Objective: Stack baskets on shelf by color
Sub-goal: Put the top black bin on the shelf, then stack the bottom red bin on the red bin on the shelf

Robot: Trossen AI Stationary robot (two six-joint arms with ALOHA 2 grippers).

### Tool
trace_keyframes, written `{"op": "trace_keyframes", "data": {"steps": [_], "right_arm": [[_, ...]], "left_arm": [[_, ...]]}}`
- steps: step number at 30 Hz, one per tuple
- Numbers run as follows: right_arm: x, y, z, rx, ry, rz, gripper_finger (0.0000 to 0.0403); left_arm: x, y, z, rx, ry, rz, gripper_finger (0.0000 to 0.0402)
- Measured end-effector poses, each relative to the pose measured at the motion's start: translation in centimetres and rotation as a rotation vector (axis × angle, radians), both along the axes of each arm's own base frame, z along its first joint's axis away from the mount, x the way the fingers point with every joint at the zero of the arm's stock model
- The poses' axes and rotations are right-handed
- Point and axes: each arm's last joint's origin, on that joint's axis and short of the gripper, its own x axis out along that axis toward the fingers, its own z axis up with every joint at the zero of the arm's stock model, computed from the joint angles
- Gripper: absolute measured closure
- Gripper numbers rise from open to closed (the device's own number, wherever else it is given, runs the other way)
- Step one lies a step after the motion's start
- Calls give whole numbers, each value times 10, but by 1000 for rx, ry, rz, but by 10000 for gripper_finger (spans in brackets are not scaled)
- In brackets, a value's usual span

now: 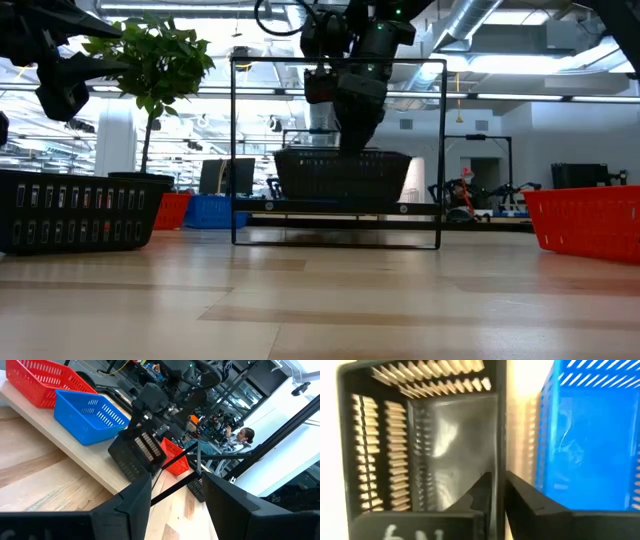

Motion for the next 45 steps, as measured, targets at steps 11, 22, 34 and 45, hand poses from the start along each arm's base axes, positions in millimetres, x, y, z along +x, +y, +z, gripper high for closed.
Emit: {"op": "trace_keyframes", "data": {"steps": [11,22,34,45], "right_arm": [[-1,-1,0,11,16,-17,263],[-55,12,59,-22,139,-157,253],[-142,55,13,9,264,-224,237],[-188,83,-9,40,335,-145,201]], "left_arm": [[0,0,0,2,1,-3,234],[0,0,0,5,2,-8,234],[0,0,0,7,4,-12,234],[0,1,0,34,5,37,234]]}}
